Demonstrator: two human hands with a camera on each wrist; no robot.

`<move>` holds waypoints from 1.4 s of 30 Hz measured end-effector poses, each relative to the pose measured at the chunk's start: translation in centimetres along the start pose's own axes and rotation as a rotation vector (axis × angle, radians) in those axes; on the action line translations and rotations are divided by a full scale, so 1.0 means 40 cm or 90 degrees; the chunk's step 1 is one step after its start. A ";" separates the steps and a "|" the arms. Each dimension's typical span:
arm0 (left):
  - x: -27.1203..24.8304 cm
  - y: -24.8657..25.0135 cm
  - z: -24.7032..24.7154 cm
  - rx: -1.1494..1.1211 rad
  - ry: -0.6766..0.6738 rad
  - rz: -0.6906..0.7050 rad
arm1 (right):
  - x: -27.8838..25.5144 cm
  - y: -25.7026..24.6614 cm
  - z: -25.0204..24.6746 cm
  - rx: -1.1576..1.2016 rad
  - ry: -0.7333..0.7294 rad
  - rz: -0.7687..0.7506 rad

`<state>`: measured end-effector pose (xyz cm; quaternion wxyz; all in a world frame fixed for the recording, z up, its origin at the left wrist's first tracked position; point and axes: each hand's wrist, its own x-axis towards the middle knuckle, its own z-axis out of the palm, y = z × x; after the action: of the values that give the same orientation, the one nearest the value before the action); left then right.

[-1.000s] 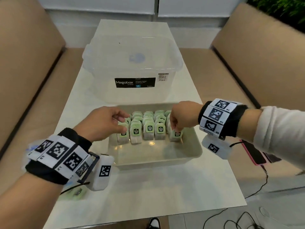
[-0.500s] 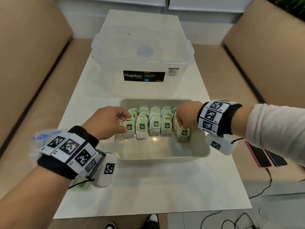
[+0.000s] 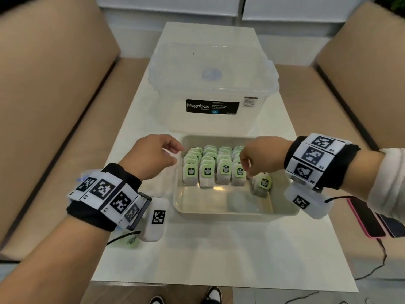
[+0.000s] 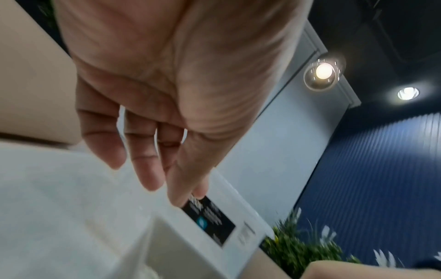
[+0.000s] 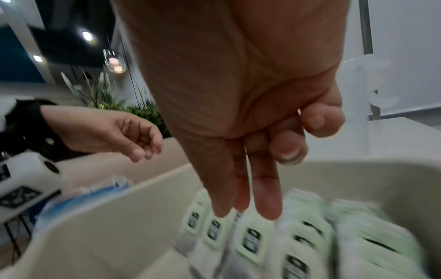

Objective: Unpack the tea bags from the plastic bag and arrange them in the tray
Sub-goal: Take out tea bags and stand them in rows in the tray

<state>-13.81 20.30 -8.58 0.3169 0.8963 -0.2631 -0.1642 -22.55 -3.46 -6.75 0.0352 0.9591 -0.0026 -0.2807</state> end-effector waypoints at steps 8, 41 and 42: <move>-0.113 -0.181 -0.172 0.031 0.200 -0.101 | -0.011 -0.258 -0.108 0.262 0.204 -0.114; -0.277 -0.380 -0.089 -0.018 -0.008 -0.059 | 0.203 -0.769 0.089 0.053 0.245 -0.113; -0.279 -0.378 -0.090 -0.022 -0.008 -0.059 | 0.201 -0.768 0.089 0.051 0.246 -0.114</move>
<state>-15.60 38.44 -14.37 0.3226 0.9010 -0.2207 -0.1883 -18.14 26.74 -16.17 -0.0279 0.9921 0.0786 -0.0935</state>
